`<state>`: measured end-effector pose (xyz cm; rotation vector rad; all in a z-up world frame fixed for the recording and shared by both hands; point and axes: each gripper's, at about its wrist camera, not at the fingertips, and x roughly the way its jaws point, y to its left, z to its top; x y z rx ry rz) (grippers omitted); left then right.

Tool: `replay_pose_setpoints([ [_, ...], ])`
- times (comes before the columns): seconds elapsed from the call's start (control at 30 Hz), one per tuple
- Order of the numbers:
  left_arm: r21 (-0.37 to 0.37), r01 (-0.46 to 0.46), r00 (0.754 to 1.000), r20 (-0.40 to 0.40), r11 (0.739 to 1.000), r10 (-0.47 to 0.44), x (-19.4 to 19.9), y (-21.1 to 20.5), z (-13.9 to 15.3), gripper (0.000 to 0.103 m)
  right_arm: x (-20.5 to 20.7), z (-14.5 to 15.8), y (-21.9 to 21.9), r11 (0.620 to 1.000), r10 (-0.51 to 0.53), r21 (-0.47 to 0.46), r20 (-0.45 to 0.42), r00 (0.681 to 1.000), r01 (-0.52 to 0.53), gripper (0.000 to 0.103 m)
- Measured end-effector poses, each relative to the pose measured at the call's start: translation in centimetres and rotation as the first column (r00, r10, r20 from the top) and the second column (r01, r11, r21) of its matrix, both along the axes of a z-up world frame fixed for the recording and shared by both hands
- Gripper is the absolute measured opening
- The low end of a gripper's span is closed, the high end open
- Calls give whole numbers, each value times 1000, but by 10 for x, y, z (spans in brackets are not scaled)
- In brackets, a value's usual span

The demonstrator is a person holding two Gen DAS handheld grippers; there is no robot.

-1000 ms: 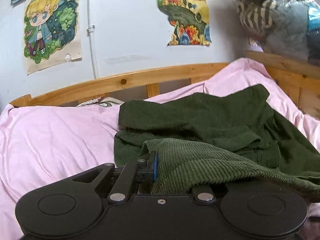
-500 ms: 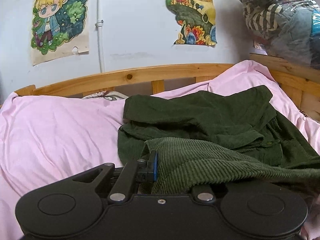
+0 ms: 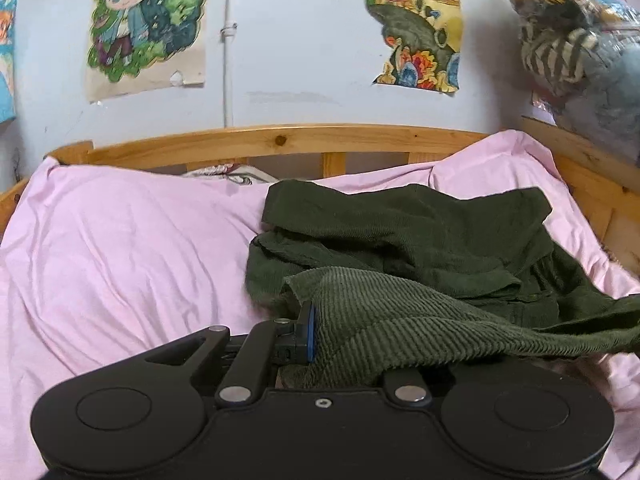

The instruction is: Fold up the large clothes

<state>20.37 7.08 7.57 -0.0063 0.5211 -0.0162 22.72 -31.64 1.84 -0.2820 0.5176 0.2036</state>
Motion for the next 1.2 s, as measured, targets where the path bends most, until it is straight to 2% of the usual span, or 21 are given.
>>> replay_pose_setpoints([
  [0.13,9,-17,1000,21,1000,16,-25,-1,15,8,-32,19,-3,999,29,-18,89,996,-28,6],
  [0.3,75,18,998,54,997,-22,-97,-13,30,8,-109,26,-5,994,101,-58,142,985,-94,6],
  [0.43,103,65,997,26,992,-68,-178,-26,43,8,-185,23,-5,981,173,-99,93,980,-164,6],
  [0.5,114,98,995,-24,989,-96,-219,-32,44,8,-219,16,-1,973,207,-114,42,977,-201,6],
  [0.57,107,133,989,-82,985,-124,-251,-37,43,8,-242,9,5,964,234,-133,18,972,-230,6],
  [0.63,130,152,984,-111,980,-138,-267,-42,38,8,-250,3,12,956,250,-158,1,968,-247,6],
  [0.73,164,155,985,-107,974,-138,-268,-45,36,8,-240,7,15,961,246,-135,19,969,-241,6],
  [0.83,106,139,985,-121,985,-126,-246,-38,45,8,-207,22,11,971,223,-93,39,974,-218,6],
  [1.0,136,152,973,-194,979,-124,-179,-24,55,10,-127,36,-1,982,187,-14,3,982,-187,7],
  [1.2,110,140,950,-296,984,-102,-82,1,39,12,-27,21,-6,990,122,73,-66,990,-117,9],
])
